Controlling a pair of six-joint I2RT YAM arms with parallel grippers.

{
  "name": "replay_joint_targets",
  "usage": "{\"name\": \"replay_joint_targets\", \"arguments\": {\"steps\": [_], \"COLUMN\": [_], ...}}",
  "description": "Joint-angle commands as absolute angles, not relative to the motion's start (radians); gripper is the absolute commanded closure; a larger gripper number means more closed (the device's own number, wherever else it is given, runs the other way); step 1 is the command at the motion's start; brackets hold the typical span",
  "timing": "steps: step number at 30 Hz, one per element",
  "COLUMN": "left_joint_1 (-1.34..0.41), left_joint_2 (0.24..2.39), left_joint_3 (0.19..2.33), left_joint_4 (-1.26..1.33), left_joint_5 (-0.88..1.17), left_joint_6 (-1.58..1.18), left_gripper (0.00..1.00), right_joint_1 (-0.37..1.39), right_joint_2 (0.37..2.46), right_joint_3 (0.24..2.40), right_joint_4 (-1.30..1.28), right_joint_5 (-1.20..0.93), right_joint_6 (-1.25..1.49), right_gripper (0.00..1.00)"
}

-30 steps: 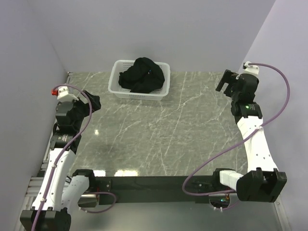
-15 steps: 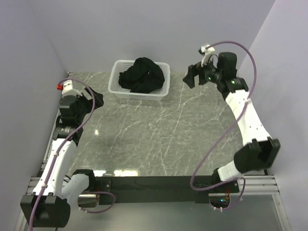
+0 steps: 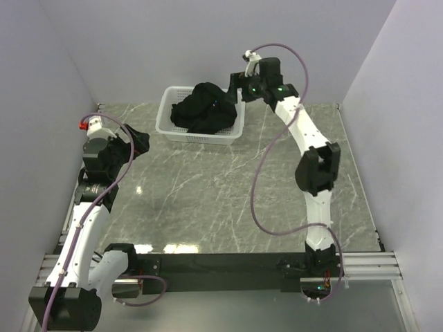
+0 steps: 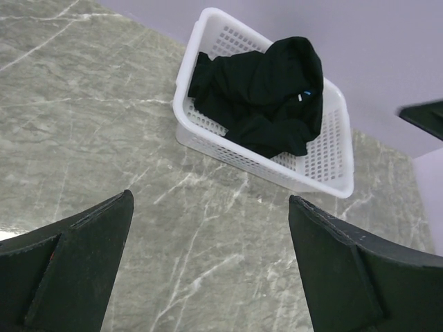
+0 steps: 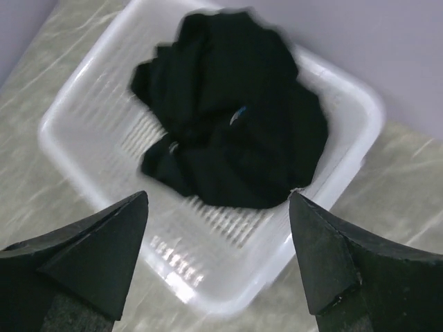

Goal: Fold and stack the t-shirts
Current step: Grab the tshirt from the pile

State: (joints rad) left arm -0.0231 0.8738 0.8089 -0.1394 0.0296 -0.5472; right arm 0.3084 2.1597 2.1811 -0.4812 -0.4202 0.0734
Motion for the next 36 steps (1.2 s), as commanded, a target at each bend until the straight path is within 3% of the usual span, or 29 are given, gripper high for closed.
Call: {"name": "replay_joint_targets", "arguments": {"steps": [1,4,8,21,26,32,33,36], "left_joint_1": [-0.02,-0.021,-0.02,-0.021,-0.02,-0.02,-0.02,-0.021], "left_joint_2": [0.856,0.859,0.865,0.908,0.917,0.928,0.931,0.933], "left_joint_3": [0.815,0.799,0.795,0.784,0.79,0.805,0.808,0.811], "left_joint_4": [-0.11,-0.101,-0.103,-0.103,-0.106,-0.113,-0.112,-0.114], "left_joint_5": [0.035,0.012,0.003,0.003,0.003,0.003,0.003,0.003], "left_joint_6": [-0.601,-0.637,-0.667,-0.663,-0.65,-0.641,-0.641,-0.638], "left_gripper": [0.01,0.0,0.01,0.01,0.0,0.01,0.01,0.01], "right_joint_1": [0.311,0.324,0.348,0.426,0.448,0.443,0.443,0.442], "right_joint_2": [2.301,2.442,2.482,2.6,2.647,2.697,2.697,2.683], "right_joint_3": [2.406,2.543,2.476,2.522,2.537,2.565,2.56,2.534], "right_joint_4": [-0.457,-0.42,-0.28,-0.186,-0.094,-0.022,-0.02,-0.021], "right_joint_5": [-0.257,-0.206,-0.18,-0.107,-0.011,0.064,0.06,0.026], "right_joint_6": [0.04,-0.065,-0.166,-0.293,-0.348,-0.39,-0.393,-0.411], "right_gripper": [0.12,0.13,0.14,0.19,0.27,0.5,0.66,0.9]}}
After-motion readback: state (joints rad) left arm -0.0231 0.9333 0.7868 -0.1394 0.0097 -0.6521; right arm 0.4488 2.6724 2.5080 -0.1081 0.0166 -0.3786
